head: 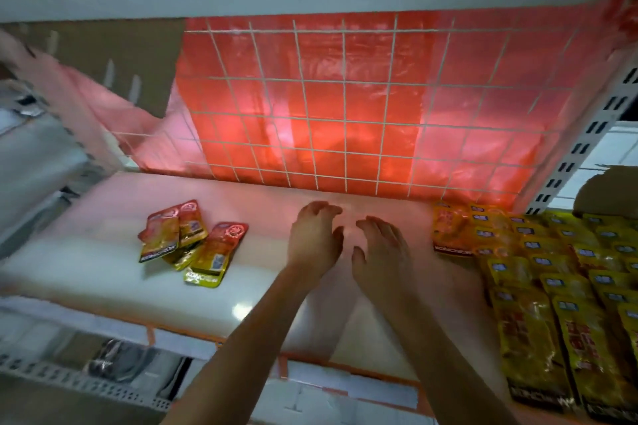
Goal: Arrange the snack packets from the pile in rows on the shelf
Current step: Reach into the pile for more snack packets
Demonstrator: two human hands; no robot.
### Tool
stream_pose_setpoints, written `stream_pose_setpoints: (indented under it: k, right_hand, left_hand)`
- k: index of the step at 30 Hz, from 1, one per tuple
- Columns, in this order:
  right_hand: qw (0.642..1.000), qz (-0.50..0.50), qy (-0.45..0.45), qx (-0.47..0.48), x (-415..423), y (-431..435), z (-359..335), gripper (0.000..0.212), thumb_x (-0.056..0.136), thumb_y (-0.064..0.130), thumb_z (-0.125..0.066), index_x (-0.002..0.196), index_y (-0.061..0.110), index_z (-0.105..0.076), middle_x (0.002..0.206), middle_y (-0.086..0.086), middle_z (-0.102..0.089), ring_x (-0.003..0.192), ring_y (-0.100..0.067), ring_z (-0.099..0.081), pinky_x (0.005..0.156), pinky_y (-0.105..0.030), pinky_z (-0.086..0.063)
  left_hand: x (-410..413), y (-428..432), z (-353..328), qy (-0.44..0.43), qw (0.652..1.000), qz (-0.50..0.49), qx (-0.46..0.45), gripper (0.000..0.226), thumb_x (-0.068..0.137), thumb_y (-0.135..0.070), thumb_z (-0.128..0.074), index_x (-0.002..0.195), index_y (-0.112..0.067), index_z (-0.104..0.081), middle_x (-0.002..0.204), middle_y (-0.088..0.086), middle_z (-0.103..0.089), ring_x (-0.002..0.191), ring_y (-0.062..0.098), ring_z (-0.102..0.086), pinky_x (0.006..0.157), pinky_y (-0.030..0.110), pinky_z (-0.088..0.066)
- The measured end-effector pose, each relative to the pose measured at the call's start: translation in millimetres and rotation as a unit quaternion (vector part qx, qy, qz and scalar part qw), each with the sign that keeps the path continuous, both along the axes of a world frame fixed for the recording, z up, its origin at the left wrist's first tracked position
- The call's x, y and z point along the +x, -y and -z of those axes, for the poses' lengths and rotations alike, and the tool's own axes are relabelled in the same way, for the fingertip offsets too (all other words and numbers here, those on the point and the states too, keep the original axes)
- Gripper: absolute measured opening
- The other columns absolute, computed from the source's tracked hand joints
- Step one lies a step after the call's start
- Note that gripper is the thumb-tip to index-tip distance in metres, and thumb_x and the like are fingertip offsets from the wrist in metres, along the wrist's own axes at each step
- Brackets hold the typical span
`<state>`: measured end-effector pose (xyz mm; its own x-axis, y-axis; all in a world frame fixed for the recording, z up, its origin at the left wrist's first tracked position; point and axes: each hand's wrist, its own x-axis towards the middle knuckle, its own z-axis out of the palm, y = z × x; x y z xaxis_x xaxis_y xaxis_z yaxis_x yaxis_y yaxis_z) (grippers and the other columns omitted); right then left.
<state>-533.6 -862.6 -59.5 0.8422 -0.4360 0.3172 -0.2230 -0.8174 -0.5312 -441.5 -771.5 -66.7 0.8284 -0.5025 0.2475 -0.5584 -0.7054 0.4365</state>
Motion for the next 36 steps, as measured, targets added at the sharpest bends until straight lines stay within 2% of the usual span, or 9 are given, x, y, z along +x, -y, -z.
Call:
stream_pose_setpoints:
  k: [5,9,12,15,19,24,29,33,36]
  right_hand:
    - [0.995,-0.094,-0.043,0.019,40,-72,-2,0.046,0.084,0.013,-0.062,0.129,0.012,-0.055,0.133,-0.007,-0.054,0.124,-0.026,-0.045,0.106,-0.032,-0.033]
    - [0.991,-0.118,-0.05,0.023,72,-131,0,0.035,0.082,0.02,-0.048,0.112,0.016,-0.065,0.113,-0.009,-0.06,0.104,-0.031,-0.052,0.089,-0.034,-0.042]
    - [0.99,-0.115,-0.08,0.001,90,-168,0,0.037,0.082,0.028,-0.058,0.118,0.022,-0.061,0.115,-0.006,-0.058,0.105,-0.028,-0.051,0.087,-0.035,-0.044]
    - [0.99,-0.084,-0.103,-0.044,103,-192,7,0.061,0.069,0.052,-0.072,0.117,0.018,-0.061,0.112,-0.009,-0.061,0.098,-0.03,-0.056,0.079,-0.037,-0.047]
    - [0.987,-0.016,-0.132,-0.09,115,-212,13,0.082,0.04,0.071,-0.074,0.098,0.014,-0.066,0.087,-0.009,-0.063,0.074,-0.027,-0.059,0.062,-0.033,-0.048]
    - [0.986,0.016,-0.14,-0.088,111,-207,9,0.043,0.081,0.033,-0.056,0.12,0.015,-0.049,0.116,-0.006,-0.056,0.101,-0.025,-0.051,0.082,-0.033,-0.043]
    - [0.986,0.036,-0.161,-0.033,104,-188,-1,0.043,0.086,0.021,-0.05,0.127,0.013,-0.044,0.122,-0.01,-0.054,0.11,-0.029,-0.05,0.091,-0.036,-0.041]
    - [0.992,0.047,-0.103,0.06,94,-163,-6,0.033,0.089,0.007,-0.041,0.121,0.01,-0.048,0.111,-0.015,-0.062,0.098,-0.032,-0.056,0.078,-0.032,-0.041]
    - [0.982,0.105,-0.065,0.142,82,-140,-10,0.032,0.086,0.004,-0.044,0.117,0.011,-0.053,0.103,-0.015,-0.064,0.091,-0.034,-0.058,0.072,-0.03,-0.041]
  left_hand:
    - [34,-90,6,0.036,0.994,-0.108,-0.003,0.038,0.078,-0.014,-0.07,0.115,-0.004,-0.066,0.118,0.024,-0.059,0.11,0.041,-0.054,0.092,0.045,-0.046]
    - [64,-147,5,0.062,0.978,-0.191,0.048,0.037,0.086,-0.028,-0.053,0.111,-0.004,-0.065,0.116,0.021,-0.06,0.11,0.037,-0.052,0.096,0.043,-0.039]
    - [83,-180,0,0.048,0.958,-0.282,0.024,0.034,0.084,-0.03,-0.061,0.105,-0.003,-0.062,0.107,0.021,-0.059,0.101,0.038,-0.053,0.087,0.045,-0.043]
    - [93,-204,3,-0.03,0.935,-0.35,0.044,0.055,0.085,-0.05,-0.059,0.117,-0.006,-0.05,0.117,0.02,-0.052,0.111,0.038,-0.049,0.088,0.045,-0.046]
    - [102,-220,10,-0.06,0.937,-0.327,0.102,0.081,0.076,-0.07,-0.06,0.124,-0.008,-0.042,0.117,0.018,-0.054,0.111,0.037,-0.051,0.089,0.041,-0.045]
    - [117,-224,9,-0.072,0.973,-0.221,-0.015,0.08,0.069,-0.052,-0.077,0.128,-0.007,-0.047,0.118,0.017,-0.052,0.104,0.042,-0.056,0.089,0.044,-0.046]
    - [115,-211,7,-0.116,0.981,-0.154,-0.026,0.064,0.073,-0.042,-0.076,0.124,-0.01,-0.055,0.123,0.015,-0.052,0.107,0.035,-0.057,0.092,0.04,-0.045]
    - [107,-189,12,-0.051,0.995,-0.089,0.011,0.053,0.076,-0.042,-0.069,0.116,-0.009,-0.061,0.118,0.014,-0.06,0.106,0.033,-0.056,0.091,0.037,-0.043]
    - [94,-167,12,0.022,0.992,-0.109,0.062,0.057,0.08,-0.043,-0.066,0.126,-0.011,-0.056,0.139,0.023,-0.045,0.115,0.04,-0.047,0.099,0.041,-0.037]
